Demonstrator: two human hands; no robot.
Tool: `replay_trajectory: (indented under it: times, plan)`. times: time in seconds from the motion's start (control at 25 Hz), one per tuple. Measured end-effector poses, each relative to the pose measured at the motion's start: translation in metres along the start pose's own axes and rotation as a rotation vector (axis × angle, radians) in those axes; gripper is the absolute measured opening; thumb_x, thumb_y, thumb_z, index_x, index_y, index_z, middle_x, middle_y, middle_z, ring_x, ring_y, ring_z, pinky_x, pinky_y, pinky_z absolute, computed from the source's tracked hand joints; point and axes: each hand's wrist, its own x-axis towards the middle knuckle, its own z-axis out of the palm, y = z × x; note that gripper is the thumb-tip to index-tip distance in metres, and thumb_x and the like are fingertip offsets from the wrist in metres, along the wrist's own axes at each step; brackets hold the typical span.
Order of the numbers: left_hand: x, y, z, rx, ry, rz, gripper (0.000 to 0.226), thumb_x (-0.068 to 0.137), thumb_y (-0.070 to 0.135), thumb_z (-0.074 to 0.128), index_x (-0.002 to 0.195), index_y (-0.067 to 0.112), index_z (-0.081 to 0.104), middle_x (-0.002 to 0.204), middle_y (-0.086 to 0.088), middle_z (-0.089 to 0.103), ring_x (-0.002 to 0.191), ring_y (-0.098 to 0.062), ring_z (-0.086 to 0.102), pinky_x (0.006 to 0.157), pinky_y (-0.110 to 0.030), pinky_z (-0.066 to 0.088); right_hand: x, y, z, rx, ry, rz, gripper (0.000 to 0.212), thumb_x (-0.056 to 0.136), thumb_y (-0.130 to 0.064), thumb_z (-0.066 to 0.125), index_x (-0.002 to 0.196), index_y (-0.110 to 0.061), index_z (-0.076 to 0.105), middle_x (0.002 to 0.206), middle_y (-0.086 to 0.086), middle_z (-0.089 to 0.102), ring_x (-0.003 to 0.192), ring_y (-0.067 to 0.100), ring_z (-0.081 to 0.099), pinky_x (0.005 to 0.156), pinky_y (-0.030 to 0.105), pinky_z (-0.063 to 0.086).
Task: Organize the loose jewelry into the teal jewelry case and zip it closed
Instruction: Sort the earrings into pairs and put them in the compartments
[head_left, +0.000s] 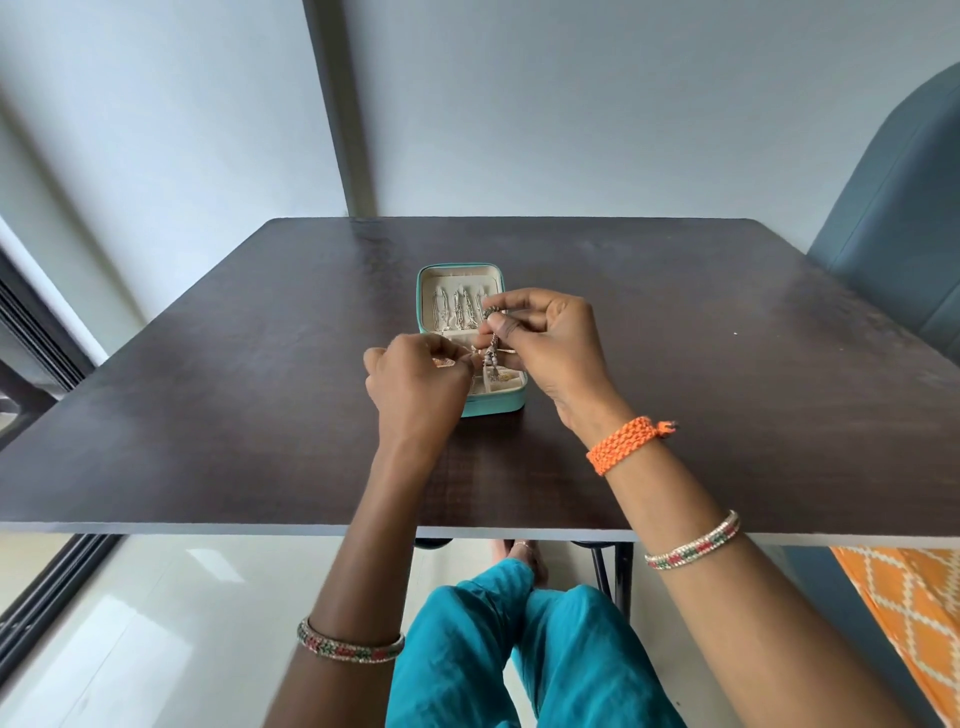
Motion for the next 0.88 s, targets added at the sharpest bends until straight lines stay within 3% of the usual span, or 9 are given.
replay_trajectory:
  times: [0.08, 0.2, 0.4, 0.52, 0.68, 0.76, 0.88]
  plan:
    - [0.003, -0.003, -0.001, 0.128, 0.011, -0.01, 0.019, 0.082, 0.035, 0.071, 0.093, 0.02, 0.073, 0.107, 0.0, 0.059, 0.114, -0.026, 0.035, 0.085, -0.032, 0.028, 0.002, -0.001, 0.003, -0.014, -0.01, -0.019, 0.02, 0.087, 0.003, 0.061, 0.085, -0.015, 0.068, 0.084, 0.01, 0.072, 0.072, 0.018, 0.072, 0.063, 0.031, 0.058]
    - [0.004, -0.007, -0.001, 0.173, -0.032, -0.009, 0.019, 0.085, 0.032, 0.067, 0.1, 0.022, 0.072, 0.117, -0.002, 0.056, 0.116, -0.027, 0.033, 0.084, -0.032, 0.024, 0.005, 0.003, 0.007, -0.091, -0.027, -0.032, 0.02, 0.087, 0.001, 0.062, 0.085, -0.017, 0.069, 0.083, 0.009, 0.073, 0.073, 0.018, 0.073, 0.063, 0.03, 0.057]
    - [0.004, -0.015, -0.008, -0.011, 0.043, -0.01, 0.026, 0.088, 0.01, 0.052, 0.092, 0.027, 0.07, 0.113, -0.005, 0.057, 0.113, -0.023, 0.033, 0.096, -0.036, 0.036, 0.003, 0.014, 0.011, -0.207, -0.04, -0.052, 0.023, 0.086, 0.004, 0.061, 0.083, -0.017, 0.069, 0.081, 0.004, 0.071, 0.072, 0.013, 0.072, 0.061, 0.027, 0.057]
    - [0.005, -0.022, -0.01, -0.087, 0.087, 0.006, 0.035, 0.084, 0.002, 0.045, 0.083, 0.028, 0.068, 0.105, -0.003, 0.058, 0.109, -0.021, 0.04, 0.085, -0.031, 0.04, 0.001, 0.017, 0.011, -0.345, -0.043, -0.091, 0.018, 0.083, 0.002, 0.065, 0.085, -0.015, 0.071, 0.076, 0.003, 0.069, 0.069, 0.011, 0.07, 0.065, 0.025, 0.058]
    - [0.005, -0.034, -0.006, -0.134, 0.147, 0.017, 0.037, 0.077, 0.002, 0.045, 0.068, 0.034, 0.061, 0.094, -0.003, 0.063, 0.096, -0.034, 0.056, 0.081, -0.044, 0.05, -0.004, 0.015, 0.013, -0.578, -0.055, -0.161, 0.011, 0.079, -0.01, 0.072, 0.084, -0.02, 0.075, 0.067, -0.006, 0.068, 0.061, -0.001, 0.06, 0.062, 0.007, 0.046]
    - [0.006, -0.036, -0.006, -0.165, 0.159, -0.005, 0.037, 0.077, 0.004, 0.044, 0.065, 0.035, 0.062, 0.089, 0.0, 0.061, 0.091, -0.034, 0.058, 0.074, -0.051, 0.053, -0.005, 0.013, 0.012, -0.628, -0.076, -0.15, 0.007, 0.079, -0.017, 0.073, 0.082, -0.023, 0.075, 0.071, -0.009, 0.07, 0.068, 0.0, 0.063, 0.074, 0.02, 0.051]
    - [0.004, -0.039, -0.004, -0.161, 0.158, 0.019, 0.037, 0.077, 0.001, 0.045, 0.068, 0.033, 0.063, 0.092, -0.002, 0.062, 0.094, -0.029, 0.058, 0.075, -0.046, 0.053, -0.004, 0.014, 0.008, -0.692, -0.088, -0.097, 0.004, 0.08, -0.022, 0.073, 0.081, -0.024, 0.076, 0.084, -0.011, 0.072, 0.084, 0.008, 0.062, 0.092, 0.043, 0.048]
